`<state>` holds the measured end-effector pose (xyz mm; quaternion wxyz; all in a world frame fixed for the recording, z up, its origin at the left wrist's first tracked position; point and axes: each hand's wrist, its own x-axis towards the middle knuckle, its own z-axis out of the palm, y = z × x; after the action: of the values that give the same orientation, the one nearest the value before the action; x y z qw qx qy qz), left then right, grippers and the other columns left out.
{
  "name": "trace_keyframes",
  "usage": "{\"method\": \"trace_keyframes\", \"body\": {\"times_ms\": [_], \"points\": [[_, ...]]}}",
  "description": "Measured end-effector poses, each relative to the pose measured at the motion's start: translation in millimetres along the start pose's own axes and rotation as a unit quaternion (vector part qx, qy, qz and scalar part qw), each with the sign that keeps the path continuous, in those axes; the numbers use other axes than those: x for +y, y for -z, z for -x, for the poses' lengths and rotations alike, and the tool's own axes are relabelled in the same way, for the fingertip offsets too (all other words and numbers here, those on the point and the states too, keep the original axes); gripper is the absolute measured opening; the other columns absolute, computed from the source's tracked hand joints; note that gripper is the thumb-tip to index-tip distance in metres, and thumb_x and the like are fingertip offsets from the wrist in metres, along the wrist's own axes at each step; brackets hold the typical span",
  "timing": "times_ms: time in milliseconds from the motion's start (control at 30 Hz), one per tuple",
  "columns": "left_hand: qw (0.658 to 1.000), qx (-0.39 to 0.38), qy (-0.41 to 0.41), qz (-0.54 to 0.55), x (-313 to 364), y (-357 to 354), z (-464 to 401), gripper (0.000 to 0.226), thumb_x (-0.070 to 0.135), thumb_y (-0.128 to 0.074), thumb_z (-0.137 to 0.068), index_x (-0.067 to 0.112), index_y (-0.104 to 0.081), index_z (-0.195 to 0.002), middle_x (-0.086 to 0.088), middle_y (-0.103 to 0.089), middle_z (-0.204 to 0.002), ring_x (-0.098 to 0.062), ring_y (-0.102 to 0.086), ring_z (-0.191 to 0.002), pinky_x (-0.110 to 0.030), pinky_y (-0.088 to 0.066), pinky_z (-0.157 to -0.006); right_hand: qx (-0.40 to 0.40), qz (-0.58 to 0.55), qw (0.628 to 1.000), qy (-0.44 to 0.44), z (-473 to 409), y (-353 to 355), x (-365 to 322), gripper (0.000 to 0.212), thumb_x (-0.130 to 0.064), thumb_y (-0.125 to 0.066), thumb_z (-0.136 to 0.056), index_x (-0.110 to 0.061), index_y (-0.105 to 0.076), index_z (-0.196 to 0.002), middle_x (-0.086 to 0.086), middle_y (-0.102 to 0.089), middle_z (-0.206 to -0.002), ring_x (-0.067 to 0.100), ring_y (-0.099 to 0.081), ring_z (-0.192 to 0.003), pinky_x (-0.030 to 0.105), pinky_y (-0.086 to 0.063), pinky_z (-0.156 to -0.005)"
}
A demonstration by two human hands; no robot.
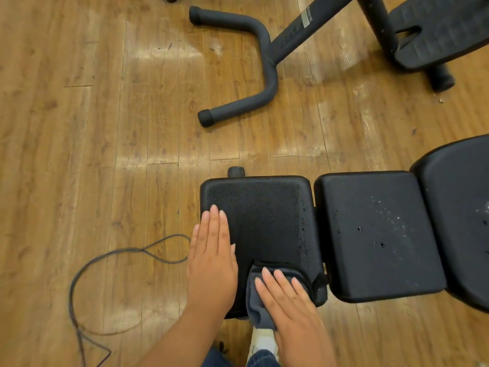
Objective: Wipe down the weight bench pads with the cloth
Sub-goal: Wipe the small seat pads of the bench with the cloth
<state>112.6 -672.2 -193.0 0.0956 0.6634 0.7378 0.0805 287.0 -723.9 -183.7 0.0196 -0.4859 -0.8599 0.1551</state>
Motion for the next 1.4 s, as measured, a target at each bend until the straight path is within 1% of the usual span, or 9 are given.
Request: {"method": "trace_keyframes", "body": {"times_ms": [333,433,567,700,900,967,1033,1133,1400], "points": [[1.000,0.005,-0.026,0.005,-1.2,-2.2,-0.4,0.051,0.020,-0.027,-0.096,-0.005,-0.030,-0.141,-0.022,-0.027,-0.150,-0.030,-0.019,-0.141,-0.043,-0.018,-0.114,0.028,-0.029,0.992,-0.123,-83.1,18.7,9.2,0.068,-0.007,-0.039,-0.076,-0.012,-0.030,-0.143,0.006,-0.030,-0.151,0.022,-0.027,-0.139,0.037,-0.014,-0.112],[1.000,0.000,-0.027,-0.002,-0.7,-1.0,0.1,0.051,0.019,-0.026,-0.096,-0.006,-0.031,-0.141,-0.022,-0.027,-0.150,-0.031,-0.020,-0.141,-0.044,-0.018,-0.113,0.042,-0.034,0.988,-0.142,-139.2,35.5,29.7,0.072,-0.002,-0.056,-0.080,-0.010,-0.028,-0.145,0.008,-0.027,-0.152,0.024,-0.020,-0.141,0.037,-0.008,-0.117],[0.999,-0.007,-0.026,-0.017,-0.3,-0.4,-0.6,0.051,0.019,-0.024,-0.096,-0.006,-0.030,-0.141,-0.023,-0.027,-0.149,-0.033,-0.021,-0.141,-0.043,-0.016,-0.114,0.009,-0.004,0.992,-0.125,-170.3,49.0,43.5,0.063,-0.012,-0.043,-0.094,-0.014,-0.011,-0.149,0.002,-0.007,-0.157,0.017,0.000,-0.144,0.031,0.006,-0.115],[0.999,-0.015,-0.027,-0.021,0.5,0.9,-0.4,0.053,0.020,-0.023,-0.096,-0.006,-0.029,-0.141,-0.023,-0.025,-0.150,-0.032,-0.019,-0.141,-0.042,-0.015,-0.114,0.002,-0.002,0.996,-0.086,-159.9,51.4,46.0,0.065,-0.009,-0.045,-0.093,-0.014,-0.012,-0.148,0.002,-0.008,-0.157,0.018,0.000,-0.144,0.031,0.007,-0.115],[0.999,-0.016,-0.024,-0.018,1.0,-0.1,-0.8,0.053,0.019,-0.025,-0.095,-0.005,-0.024,-0.143,-0.024,-0.024,-0.150,-0.032,-0.019,-0.141,-0.042,-0.014,-0.114,0.021,-0.026,0.998,-0.054,-83.4,27.2,30.3,0.080,-0.001,-0.069,-0.069,-0.011,-0.035,-0.141,0.008,-0.037,-0.147,0.022,-0.024,-0.139,0.040,-0.012,-0.114],[0.999,-0.021,-0.024,-0.016,1.3,0.1,-0.9,0.054,0.019,-0.025,-0.095,-0.005,-0.023,-0.143,-0.024,-0.024,-0.150,-0.032,-0.018,-0.141,-0.041,-0.013,-0.114,0.005,-0.029,0.999,-0.034,-37.5,13.2,20.6,0.081,-0.006,-0.059,-0.067,-0.012,-0.030,-0.142,0.007,-0.032,-0.150,0.022,-0.014,-0.142,0.038,-0.011,-0.112],[0.999,-0.026,-0.024,-0.016,1.5,0.6,-1.0,0.055,0.022,-0.024,-0.095,-0.005,-0.023,-0.143,-0.023,-0.024,-0.151,-0.031,-0.017,-0.141,-0.040,-0.012,-0.114,-0.020,-0.017,1.000,-0.018,2.3,-3.3,16.1,0.083,-0.017,-0.043,-0.070,-0.013,-0.015,-0.148,0.005,-0.010,-0.157,0.020,0.001,-0.144,0.037,-0.008,-0.113],[0.999,-0.034,-0.023,-0.020,1.4,1.0,-0.9,0.058,0.029,-0.021,-0.096,-0.003,-0.019,-0.145,-0.021,-0.019,-0.153,-0.030,-0.013,-0.143,-0.041,-0.012,-0.115,-0.054,-0.026,0.998,-0.023,23.6,-11.9,17.0,0.086,-0.027,-0.043,-0.074,-0.014,-0.003,-0.149,0.002,0.005,-0.157,0.018,0.002,-0.144,0.035,-0.007,-0.113],[0.998,-0.049,-0.025,-0.023,1.3,4.0,0.0,0.066,0.041,-0.023,-0.095,0.000,-0.015,-0.147,-0.018,-0.015,-0.155,-0.028,-0.007,-0.144,-0.040,-0.012,-0.115,0.003,-0.100,0.990,-0.100,-6.7,10.8,19.9,0.072,-0.013,-0.037,-0.073,-0.017,-0.026,-0.144,-0.003,-0.024,-0.151,0.012,-0.015,-0.141,0.032,-0.015,-0.111]]}}
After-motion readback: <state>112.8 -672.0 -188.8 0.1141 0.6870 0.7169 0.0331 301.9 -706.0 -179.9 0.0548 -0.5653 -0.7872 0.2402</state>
